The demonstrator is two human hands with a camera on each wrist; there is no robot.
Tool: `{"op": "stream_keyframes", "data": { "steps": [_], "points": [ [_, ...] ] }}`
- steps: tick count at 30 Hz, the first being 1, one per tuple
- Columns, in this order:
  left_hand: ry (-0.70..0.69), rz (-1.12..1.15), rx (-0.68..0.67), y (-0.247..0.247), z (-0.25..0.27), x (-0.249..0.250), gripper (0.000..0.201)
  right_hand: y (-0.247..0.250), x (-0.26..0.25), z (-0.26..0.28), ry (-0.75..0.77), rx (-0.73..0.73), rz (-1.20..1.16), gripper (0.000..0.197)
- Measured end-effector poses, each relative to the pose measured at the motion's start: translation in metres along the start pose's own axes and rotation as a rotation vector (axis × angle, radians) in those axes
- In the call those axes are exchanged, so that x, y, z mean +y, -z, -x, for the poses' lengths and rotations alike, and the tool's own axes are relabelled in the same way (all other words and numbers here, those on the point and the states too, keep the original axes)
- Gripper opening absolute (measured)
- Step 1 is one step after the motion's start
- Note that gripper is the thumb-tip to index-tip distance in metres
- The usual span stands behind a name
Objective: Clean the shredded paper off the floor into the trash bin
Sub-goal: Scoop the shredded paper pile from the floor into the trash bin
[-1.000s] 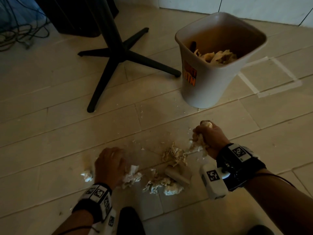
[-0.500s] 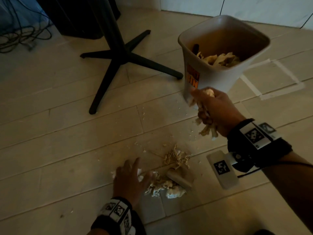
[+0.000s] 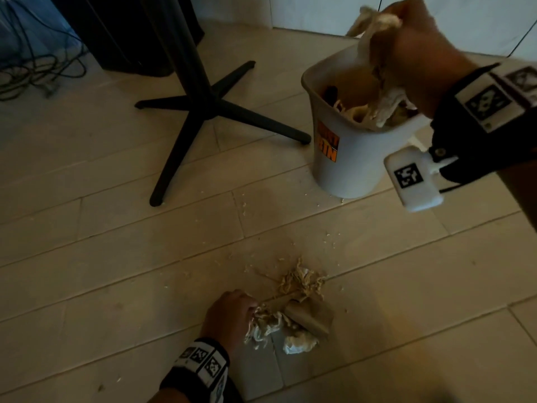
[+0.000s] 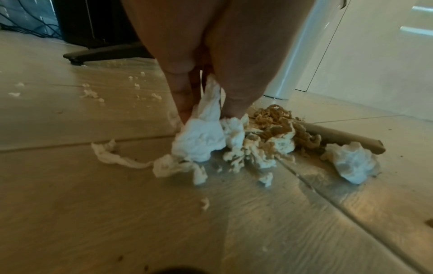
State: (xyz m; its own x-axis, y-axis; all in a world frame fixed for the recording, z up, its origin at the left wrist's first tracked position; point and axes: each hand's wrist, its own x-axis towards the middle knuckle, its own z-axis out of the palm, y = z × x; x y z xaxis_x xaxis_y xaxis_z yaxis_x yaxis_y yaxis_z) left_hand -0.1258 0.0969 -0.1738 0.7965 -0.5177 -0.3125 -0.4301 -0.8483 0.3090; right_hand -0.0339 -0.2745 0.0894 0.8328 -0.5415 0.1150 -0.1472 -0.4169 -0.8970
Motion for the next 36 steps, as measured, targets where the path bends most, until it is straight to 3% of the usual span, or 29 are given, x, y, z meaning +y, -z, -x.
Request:
{"op": "stream_keyframes", "data": {
  "steps": [3,6,9,15,17,19,22,27,32,36],
  "points": [
    [-0.002,0.034,0.021,0.000,-0.002,-0.001,0.021,-0.002,0.013,-0.018,-0.028,-0.022,0.316,0.040],
    [0.024,0.067,0.039,0.003,-0.007,-0.001,0.021,-0.002,0.029,-0.020,-0.087,-0.127,0.441,0.062],
    [0.079,0.121,0.047,0.009,-0.011,0.000,0.017,0.000,0.034,-0.010,-0.086,-0.183,0.551,0.070],
    [0.201,0.419,0.114,0.027,-0.019,0.010,0.012,0.000,0.039,0.049,0.210,-0.067,0.470,0.046],
    [0.207,0.512,0.119,0.036,-0.024,0.018,0.013,-0.007,0.046,0.080,0.342,0.014,0.413,0.035],
    [0.178,0.575,0.153,0.046,-0.028,0.027,0.010,-0.021,0.058,0.117,0.371,0.015,0.292,0.027],
    [0.140,0.662,0.207,0.062,-0.033,0.049,0.007,-0.051,0.081,0.169,0.230,-0.106,0.151,0.026],
    [0.067,0.889,0.242,0.084,-0.038,0.095,0.007,-0.095,0.115,0.212,-0.269,-0.405,-0.086,0.061],
    [-0.032,0.919,0.254,0.085,-0.032,0.132,0.010,-0.100,0.119,0.222,-0.792,-0.442,-0.818,0.072],
    [-0.231,0.707,0.290,0.068,-0.027,0.138,0.012,-0.094,0.121,0.218,-0.911,-0.442,-0.931,0.071]
  ]
}}
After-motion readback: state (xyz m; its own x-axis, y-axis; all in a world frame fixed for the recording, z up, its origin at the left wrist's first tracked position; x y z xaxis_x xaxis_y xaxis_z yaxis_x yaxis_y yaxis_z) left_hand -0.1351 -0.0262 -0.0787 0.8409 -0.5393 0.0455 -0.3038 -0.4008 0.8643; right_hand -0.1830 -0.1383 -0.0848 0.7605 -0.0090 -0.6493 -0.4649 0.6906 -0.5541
